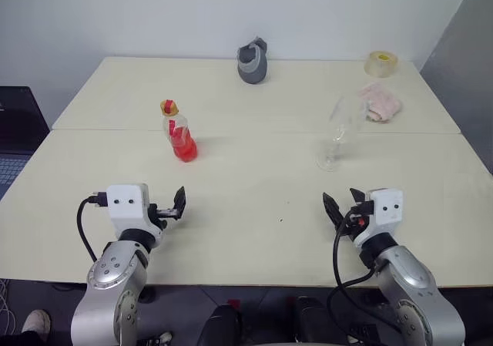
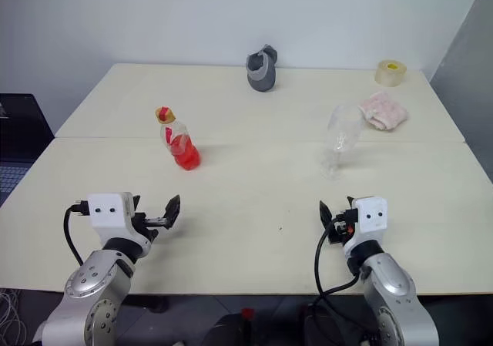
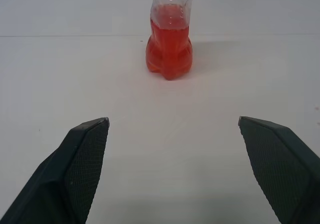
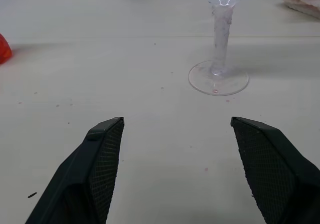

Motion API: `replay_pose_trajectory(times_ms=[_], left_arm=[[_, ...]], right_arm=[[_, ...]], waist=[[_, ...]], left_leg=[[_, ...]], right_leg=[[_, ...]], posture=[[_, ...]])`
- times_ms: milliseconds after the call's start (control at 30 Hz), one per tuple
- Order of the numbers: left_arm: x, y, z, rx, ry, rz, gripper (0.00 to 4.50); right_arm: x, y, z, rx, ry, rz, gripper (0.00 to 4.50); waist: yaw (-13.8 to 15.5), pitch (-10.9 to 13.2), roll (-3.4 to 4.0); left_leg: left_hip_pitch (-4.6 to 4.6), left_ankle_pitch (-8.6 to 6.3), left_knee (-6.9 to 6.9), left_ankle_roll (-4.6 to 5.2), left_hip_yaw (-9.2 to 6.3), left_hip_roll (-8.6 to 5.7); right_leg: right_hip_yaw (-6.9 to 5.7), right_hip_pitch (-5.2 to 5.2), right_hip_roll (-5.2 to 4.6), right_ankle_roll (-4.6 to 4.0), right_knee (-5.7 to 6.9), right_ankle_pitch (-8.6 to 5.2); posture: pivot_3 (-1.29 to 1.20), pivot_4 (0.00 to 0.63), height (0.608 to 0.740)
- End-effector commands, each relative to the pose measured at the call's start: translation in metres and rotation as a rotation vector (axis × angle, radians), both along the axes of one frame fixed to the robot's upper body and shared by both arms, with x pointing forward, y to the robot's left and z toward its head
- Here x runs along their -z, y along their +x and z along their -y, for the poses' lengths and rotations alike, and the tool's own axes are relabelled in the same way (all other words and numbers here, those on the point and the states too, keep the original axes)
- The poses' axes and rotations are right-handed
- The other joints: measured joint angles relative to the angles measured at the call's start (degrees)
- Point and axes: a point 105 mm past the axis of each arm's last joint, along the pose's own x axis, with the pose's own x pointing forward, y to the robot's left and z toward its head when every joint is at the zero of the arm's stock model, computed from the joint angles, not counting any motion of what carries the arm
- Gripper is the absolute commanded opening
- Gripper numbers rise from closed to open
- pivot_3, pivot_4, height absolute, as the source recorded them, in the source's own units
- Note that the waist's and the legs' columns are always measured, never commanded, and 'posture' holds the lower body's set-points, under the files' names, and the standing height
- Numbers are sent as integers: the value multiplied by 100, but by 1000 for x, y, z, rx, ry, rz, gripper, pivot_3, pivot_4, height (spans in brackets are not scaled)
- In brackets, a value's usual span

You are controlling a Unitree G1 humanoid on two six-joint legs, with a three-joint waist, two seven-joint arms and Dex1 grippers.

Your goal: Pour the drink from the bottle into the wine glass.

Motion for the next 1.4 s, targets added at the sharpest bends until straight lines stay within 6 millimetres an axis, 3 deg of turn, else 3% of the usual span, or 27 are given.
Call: replay_pose_trajectory(times_ms=[33,1133,1233,1400], left_arm=[[-12,-2,2,9,22,44,4482],[-19,6,3,9,26,79,4482],[-22,14,-3,8,74,96,4482],[-29,37,-14,-28,90,143,4482]], right_arm=[[-17,-3,-2,-8,5,67,3668],[-19,-2,-3,-42,-21,83,3668],[-26,-3,-17,-198,2,104,3668],[-42,-16,-54,-634,54,139,3668]], waist=[[0,0,0],[1,0,0],[1,0,0],[-1,1,-1]], left_leg=[[0,0,0,0,0,0],[0,0,0,0,0,0],[0,0,0,0,1,0],[8,0,1,1,2,-18]], right_leg=[[0,0,0,0,0,0],[0,0,0,0,0,0],[0,0,1,0,0,0],[-2,7,6,-1,0,1]], posture=[[0,150,740],[0,150,740],[0,150,740],[0,150,740]])
